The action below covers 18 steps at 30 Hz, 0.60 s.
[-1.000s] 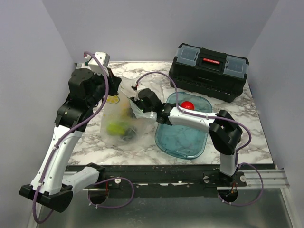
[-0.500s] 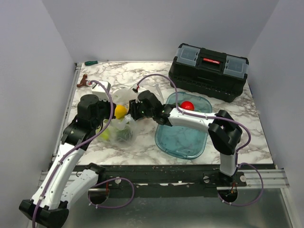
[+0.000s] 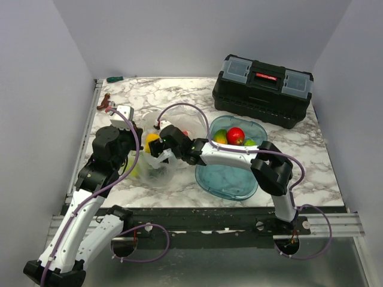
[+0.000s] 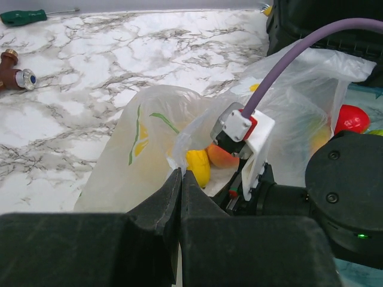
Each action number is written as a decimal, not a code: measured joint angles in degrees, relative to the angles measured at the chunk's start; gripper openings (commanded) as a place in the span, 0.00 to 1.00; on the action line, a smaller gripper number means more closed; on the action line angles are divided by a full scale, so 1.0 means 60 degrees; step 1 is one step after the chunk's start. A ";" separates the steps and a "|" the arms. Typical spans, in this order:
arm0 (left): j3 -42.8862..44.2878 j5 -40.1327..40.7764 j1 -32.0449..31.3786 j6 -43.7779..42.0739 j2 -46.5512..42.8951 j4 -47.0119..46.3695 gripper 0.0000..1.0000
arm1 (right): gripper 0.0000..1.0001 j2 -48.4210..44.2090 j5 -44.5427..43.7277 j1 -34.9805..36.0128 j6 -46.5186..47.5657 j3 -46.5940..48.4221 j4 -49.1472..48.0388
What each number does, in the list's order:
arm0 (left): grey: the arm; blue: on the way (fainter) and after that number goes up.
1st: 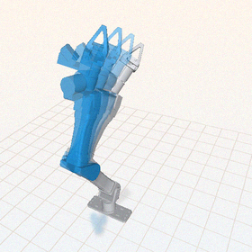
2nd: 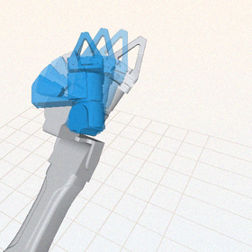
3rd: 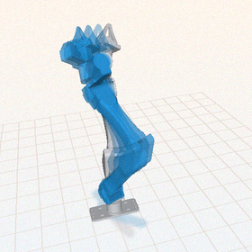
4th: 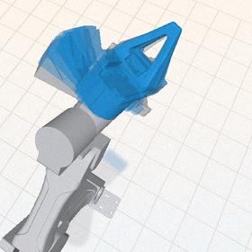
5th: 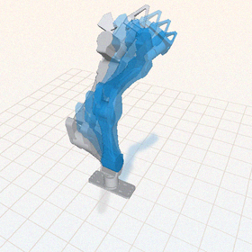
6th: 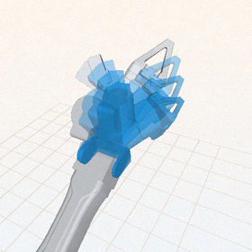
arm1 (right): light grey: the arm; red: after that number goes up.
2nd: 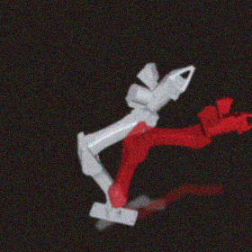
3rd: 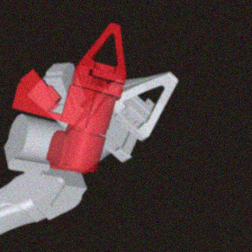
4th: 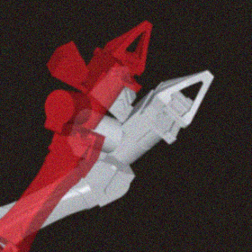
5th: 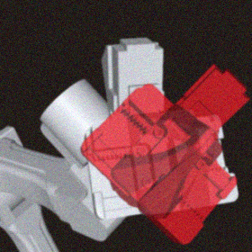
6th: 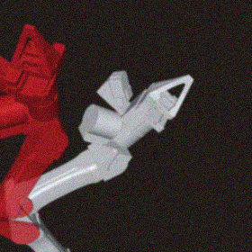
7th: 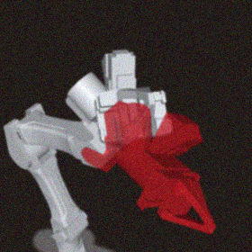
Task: Take the fake fruits out of the plastic bag
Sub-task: Take out the fake fruit from the plastic bag.
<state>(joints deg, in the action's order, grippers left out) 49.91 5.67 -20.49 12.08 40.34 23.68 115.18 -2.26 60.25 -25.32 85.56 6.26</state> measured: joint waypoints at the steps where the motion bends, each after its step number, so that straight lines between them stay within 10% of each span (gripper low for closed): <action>1: 0.0000 -0.0015 0.0000 0.0000 0.0000 -0.0015 0.00 | 0.76 0.0044 0.0011 0.0025 0.0025 0.0000 0.0062; 18: 0.0000 -0.0280 0.0000 0.0004 0.0084 -0.0073 0.00 | 0.85 0.0627 0.0590 0.0372 0.0929 0.0266 0.0856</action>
<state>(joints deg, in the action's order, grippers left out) 49.91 3.99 -20.49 12.10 40.84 23.24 118.93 1.28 62.48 -19.75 87.15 11.40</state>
